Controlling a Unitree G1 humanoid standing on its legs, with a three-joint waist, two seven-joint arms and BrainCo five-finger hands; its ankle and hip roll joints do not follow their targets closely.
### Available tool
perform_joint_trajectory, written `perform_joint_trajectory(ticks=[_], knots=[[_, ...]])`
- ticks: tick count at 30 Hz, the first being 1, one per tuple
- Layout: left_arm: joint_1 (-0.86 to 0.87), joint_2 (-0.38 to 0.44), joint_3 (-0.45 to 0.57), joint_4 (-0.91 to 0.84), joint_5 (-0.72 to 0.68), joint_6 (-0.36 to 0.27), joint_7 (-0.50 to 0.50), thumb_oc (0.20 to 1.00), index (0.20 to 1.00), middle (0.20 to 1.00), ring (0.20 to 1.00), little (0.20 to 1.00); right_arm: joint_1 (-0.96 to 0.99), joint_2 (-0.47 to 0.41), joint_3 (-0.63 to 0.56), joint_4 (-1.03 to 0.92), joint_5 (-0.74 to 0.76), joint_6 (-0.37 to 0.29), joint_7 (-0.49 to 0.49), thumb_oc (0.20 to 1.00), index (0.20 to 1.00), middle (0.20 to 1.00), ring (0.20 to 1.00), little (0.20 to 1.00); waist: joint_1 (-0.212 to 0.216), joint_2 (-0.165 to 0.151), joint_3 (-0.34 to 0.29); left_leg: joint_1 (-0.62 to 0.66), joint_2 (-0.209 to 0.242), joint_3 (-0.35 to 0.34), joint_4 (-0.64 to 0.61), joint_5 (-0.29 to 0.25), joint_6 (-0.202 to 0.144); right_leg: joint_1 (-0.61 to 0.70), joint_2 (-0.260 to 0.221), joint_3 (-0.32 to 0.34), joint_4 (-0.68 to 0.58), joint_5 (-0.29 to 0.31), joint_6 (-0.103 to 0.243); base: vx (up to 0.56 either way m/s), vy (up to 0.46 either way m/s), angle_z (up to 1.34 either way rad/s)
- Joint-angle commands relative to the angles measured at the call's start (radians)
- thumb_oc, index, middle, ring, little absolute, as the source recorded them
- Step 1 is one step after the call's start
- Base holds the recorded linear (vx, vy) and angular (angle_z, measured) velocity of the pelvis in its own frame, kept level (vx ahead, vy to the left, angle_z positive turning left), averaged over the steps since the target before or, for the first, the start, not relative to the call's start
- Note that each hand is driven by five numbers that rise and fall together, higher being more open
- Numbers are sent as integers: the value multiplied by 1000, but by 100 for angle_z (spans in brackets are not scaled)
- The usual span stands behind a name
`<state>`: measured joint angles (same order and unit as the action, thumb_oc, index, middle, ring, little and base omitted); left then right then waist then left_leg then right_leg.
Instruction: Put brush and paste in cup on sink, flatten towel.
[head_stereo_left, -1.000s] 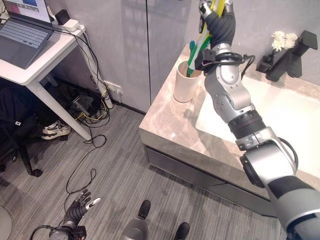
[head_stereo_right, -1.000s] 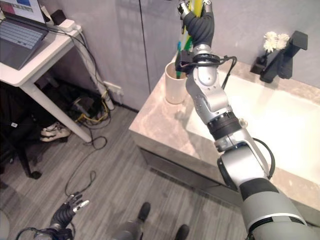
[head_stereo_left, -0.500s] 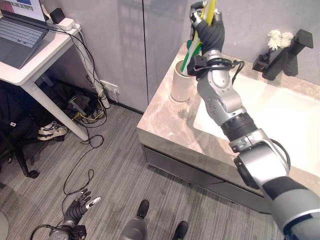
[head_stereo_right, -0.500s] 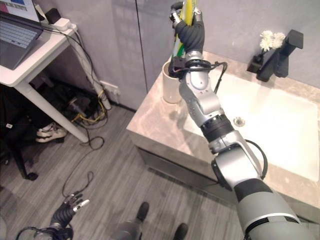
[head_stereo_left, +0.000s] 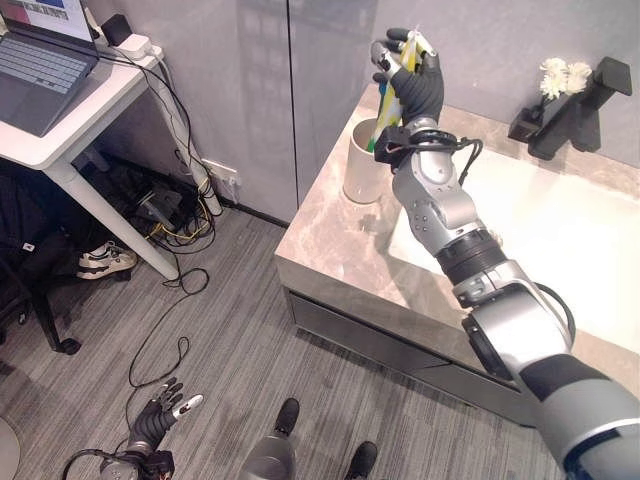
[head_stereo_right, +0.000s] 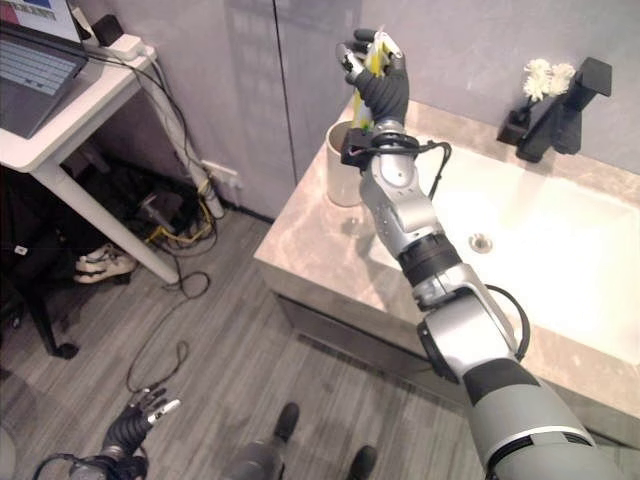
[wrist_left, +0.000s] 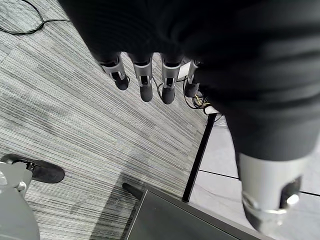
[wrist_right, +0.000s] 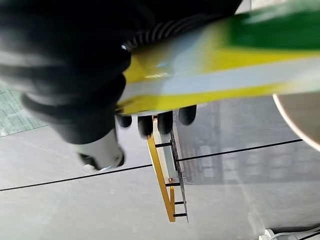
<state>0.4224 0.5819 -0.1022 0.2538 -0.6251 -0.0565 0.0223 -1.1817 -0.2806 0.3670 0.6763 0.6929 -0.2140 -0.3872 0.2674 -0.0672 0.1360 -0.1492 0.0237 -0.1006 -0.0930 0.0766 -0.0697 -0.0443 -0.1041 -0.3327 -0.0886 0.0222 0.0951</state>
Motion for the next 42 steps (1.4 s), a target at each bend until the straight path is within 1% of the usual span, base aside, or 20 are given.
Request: perform_joint_trajectory(ticks=[1, 7, 14, 16, 17, 18, 20, 21, 22, 26, 27, 28, 29, 32, 33, 35, 36, 38, 39, 42], knots=[[-5, 25, -42, 8, 16, -49, 13, 1000, 1000, 1000, 1000, 1000, -34, -55, -40, -64, -15, -61, 13, 1000, 1000, 1000, 1000, 1000, 27, -12, -22, 19, 46, 6, 6, -19, -53, 8, -123, -5, 1, 86, 108, 0, 0, 0], [-18, 16, -45, 17, 17, -51, 15, 1000, 1000, 1000, 1000, 1000, -20, -49, -43, -92, -13, -68, 11, 1000, 1000, 1000, 1000, 1000, 23, -9, -24, 28, 46, 17, 6, -23, -53, 12, -124, 0, 1, 87, 109, 0, 0, 0], [-41, 21, -35, 10, 39, -63, 30, 1000, 1000, 1000, 1000, 1000, 12, -45, -63, -261, -83, -80, -11, 1000, 1000, 1000, 1000, 1000, 13, 3, -38, 50, 54, 38, 6, -31, -54, 19, -123, 16, 1, 84, 107, -2, -7, -7], [-47, 27, -15, -42, 46, -76, 43, 1000, 1000, 1000, 1000, 1000, 45, -67, -73, -337, -111, -84, -4, 1000, 1000, 1000, 1000, 1000, 9, 6, -44, 59, 56, 46, 6, -35, -55, 23, -123, 22, 1, 81, 106, -7, -8, -9], [-51, 56, 27, -178, 72, -114, 51, 1000, 1000, 1000, 1000, 1000, 91, -126, -77, -431, -137, -91, 25, 1000, 1000, 1000, 1000, 1000, -1, 9, -48, 69, 60, 53, 6, -37, -56, 29, -122, 29, 1, 77, 106, -7, -18, -5], [-49, 53, 44, -228, 59, -122, 53, 1000, 1000, 1000, 1000, 1000, 114, -146, -92, -468, -158, -96, 15, 1000, 1000, 1000, 1000, 1000, -3, 10, -52, 73, 61, 53, 6, -39, -57, 33, -121, 29, 1, 74, 105, 4, -36, -3], [-71, 42, 108, -365, 18, -168, 68, 1000, 1000, 1000, 1000, 1000, 199, -215, -161, -582, -229, -120, -2, 1000, 1000, 1000, 1000, 1000, -17, 16, -62, 82, 64, 50, 6, -43, -60, 47, -122, 24, 1, 66, 104, -7, -36, -6], [-69, 44, 108, -368, 17, -166, 69, 1000, 1000, 1000, 1000, 1000, 204, -215, -163, -588, -231, -117, -3, 1000, 1000, 1000, 1000, 1000, -17, 16, -62, 82, 64, 49, 6, -43, -60, 48, -122, 23, 1, 65, 104, -27, -29, -9], [-101, 37, 159, -464, 35, -204, 78, 1000, 1000, 1000, 1000, 1000, 312, -269, -240, -681, -316, -128, -2, 1000, 1000, 1000, 1000, 1000, -38, 24, -71, 92, 67, 55, 6, -47, -62, 56, -122, 23, 1, 59, 103, -13, -19, -4], [-116, 21, 178, -523, 32, -221, 63, 1000, 1000, 1000, 1000, 1000, 419, -304, -299, -722, -354, -131, 9, 1000, 1000, 1000, 1000, 1000, -52, 28, -79, 104, 73, 74, 6, -52, -63, 56, -119, 35, 1, 55, 103, -1, 0, -11], [-127, -2, 183, -543, 22, -230, 54, 784, 784, 784, 784, 784, 488, -303, -345, -761, -373, -138, 11, 1000, 1000, 1000, 1000, 1000, -72, 33, -82, 113, 77, 88, 6, -55, -63, 51, -116, 47, 1, 54, 104, -4, -2, -17], [-126, -1, 182, -543, 22, -230, 54, 583, 583, 583, 583, 583, 493, -302, -348, -766, -374, -136, 11, 1000, 1000, 1000, 1000, 1000, -69, 33, -82, 114, 77, 89, 6, -55, -64, 51, -115, 49, 1, 54, 104, -20, -4, -17], [-138, -12, 182, -557, 24, -231, 46, 200, 200, 200, 200, 200, 569, -314, -397, -802, -409, -139, 15, 1000, 1000, 1000, 1000, 1000, -93, 41, -82, 122, 82, 104, 6, -58, -64, 44, -112, 65, 1, 55, 106, -20, -5, -30], [-133, -6, 181, -573, 47, -231, 20, 200, 200, 200, 200, 200, 639, -342, -471, -833, -446, -141, 8, 1000, 1000, 1000, 1000, 1000, -115, 47, -85, 130, 87, 120, 6, -60, -64, 38, -108, 82, 1, 55, 108, -7, -4, -33], [-120, -8, 190, -553, 89, -226, 10, 200, 200, 200, 200, 200, 713, -372, -550, -856, -457, -150, 2, 1000, 1000, 1000, 1000, 1000, -146, 53, -87, 137, 92, 133, 6, -64, -66, 34, -106, 92, 1, 55, 109, 14, -10, -26], [-109, -2, 199, -538, 126, -221, 8, 200, 200, 200, 200, 200, 784, -391, -627, -853, -466, -153, -13, 1000, 1000, 1000, 1000, 1000, -174, 58, -89, 143, 94, 145, 6, -67, -66, 32, -103, 102, 1, 52, 109, 20, -1, -21], [-110, 0, 194, -537, 128, -222, 8, 200, 200, 200, 200, 200, 792, -391, -633, -857, -465, -154, -13, 1000, 1000, 1000, 1000, 1000, -168, 58, -91, 144, 95, 146, 6, -68, -66, 33, -103, 102, 1, 52, 109, 18, 7, -20], [-101, 0, 205, -519, 146, -215, 1, 200, 200, 200, 200, 200, 873, -431, -728, -853, -496, -149, -43, 1000, 1000, 1000, 1000, 1000, -197, 64, -92, 148, 95, 154, 6, -69, -67, 29, -100, 110, 1, 51, 109, 23, -3, -11], [-94, 2, 221, -496, 162, -208, 0, 200, 200, 200, 200, 200, 926, -449, -820, -836, -510, -151, -86, 1000, 1000, 1000, 1000, 1000, -228, 71, -92, 148, 96, 161, 6, -71, -68, 21, -99, 119, 1, 51, 110, 21, -12, -13], [-96, 3, 239, -466, 188, -199, 20, 200, 200, 200, 200, 200, 980, -448, -920, -803, -512, -156, -149, 1000, 1000, 1000, 1000, 1000, -260, 80, -90, 146, 100, 176, 6, -72, -69, 7, -96, 133, 1, 51, 113, 13, -5, -19]])
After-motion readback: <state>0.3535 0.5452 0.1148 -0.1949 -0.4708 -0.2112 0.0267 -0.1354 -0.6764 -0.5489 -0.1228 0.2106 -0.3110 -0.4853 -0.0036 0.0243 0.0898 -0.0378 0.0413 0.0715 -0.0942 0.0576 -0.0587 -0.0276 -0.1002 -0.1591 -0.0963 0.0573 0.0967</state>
